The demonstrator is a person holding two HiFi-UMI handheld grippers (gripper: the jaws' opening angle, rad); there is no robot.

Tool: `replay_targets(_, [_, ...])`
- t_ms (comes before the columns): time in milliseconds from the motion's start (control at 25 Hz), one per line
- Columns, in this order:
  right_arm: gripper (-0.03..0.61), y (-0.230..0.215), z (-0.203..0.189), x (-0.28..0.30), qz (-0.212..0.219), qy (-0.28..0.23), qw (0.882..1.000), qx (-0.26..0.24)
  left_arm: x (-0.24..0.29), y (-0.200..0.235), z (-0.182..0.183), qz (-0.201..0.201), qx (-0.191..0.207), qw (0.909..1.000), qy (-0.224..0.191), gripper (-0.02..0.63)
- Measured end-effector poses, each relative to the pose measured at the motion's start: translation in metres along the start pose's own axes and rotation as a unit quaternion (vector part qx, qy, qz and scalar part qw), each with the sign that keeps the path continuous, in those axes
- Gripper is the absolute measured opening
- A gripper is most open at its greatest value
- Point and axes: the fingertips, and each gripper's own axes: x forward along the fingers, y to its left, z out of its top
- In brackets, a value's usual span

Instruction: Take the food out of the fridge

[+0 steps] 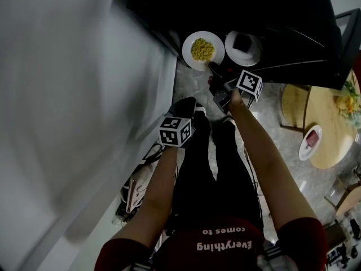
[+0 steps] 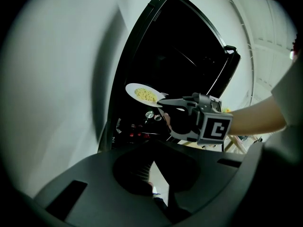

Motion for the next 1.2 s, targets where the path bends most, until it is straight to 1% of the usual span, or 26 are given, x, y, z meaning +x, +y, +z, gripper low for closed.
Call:
replay_targets(80, [0.023,-0.001,-0.01,-0.011,-0.001,0.022,1.0,-0.012,-0.001,-0.002,0.001,0.001,0.0,1.0,0.002,-0.002])
replay_targets(160, [0.023,-0.003,-0.019,-0.023,0.0,0.033,0.999,-0.012,-0.002,-0.006,0.001,-0.002,0.002,1.0,0.007,-0.002])
replay_targets(400, [0.023,-0.008,-0.048,-0.069,0.017,0.033,0.999,0.027,-0.003,-0.034,-0.009,-0.024,0.004,0.9994,0.026,-0.002])
replay_targets(480, [0.023,-0.007,-0.061,-0.089,0.025,0.023,0.998,0.046,-0.008,-0.044,-0.013,-0.034,0.005,0.9988,0.036,-0.002])
replay_targets(560, [0.023,-0.008,-0.073,-0.114,0.037,0.002,0.997,0.073,-0.015,-0.053,-0.018,-0.042,0.013,0.9979,0.048,-0.002])
replay_targets(600, [0.023,-0.009,-0.078,-0.129,0.041,-0.011,0.995,0.088,-0.019,-0.059,-0.02,-0.048,0.023,0.997,0.057,-0.002])
replay_targets(680, [0.023,-0.012,-0.084,-0.158,0.044,-0.032,0.993,0.108,-0.023,-0.073,-0.027,-0.063,0.056,0.9932,0.08,-0.002])
replay_targets(800, [0.023,-0.014,-0.091,-0.203,0.041,-0.047,0.991,0.115,-0.028,-0.104,-0.039,-0.096,0.104,0.9835,0.112,-0.001])
replay_targets(920, [0.023,-0.01,-0.09,-0.248,0.047,-0.065,0.99,0.114,-0.028,-0.14,-0.044,-0.13,0.143,0.9726,0.129,-0.002])
replay_targets(960, [0.023,-0.008,-0.088,-0.261,0.053,-0.081,0.989,0.114,-0.026,-0.152,-0.044,-0.145,0.157,0.9678,0.134,-0.002])
replay_targets(1040, [0.023,-0.005,-0.082,-0.288,0.064,-0.129,0.983,0.113,-0.02,-0.176,-0.044,-0.179,0.187,0.9549,0.145,-0.002])
replay_targets(1120, [0.023,-0.004,-0.074,-0.314,0.072,-0.184,0.974,0.113,-0.012,-0.202,-0.044,-0.213,0.215,0.9405,0.155,-0.002])
replay_targets(1200, [0.023,-0.003,-0.065,-0.342,0.082,-0.231,0.963,0.114,-0.005,-0.233,-0.045,-0.238,0.237,0.9285,0.157,-0.002])
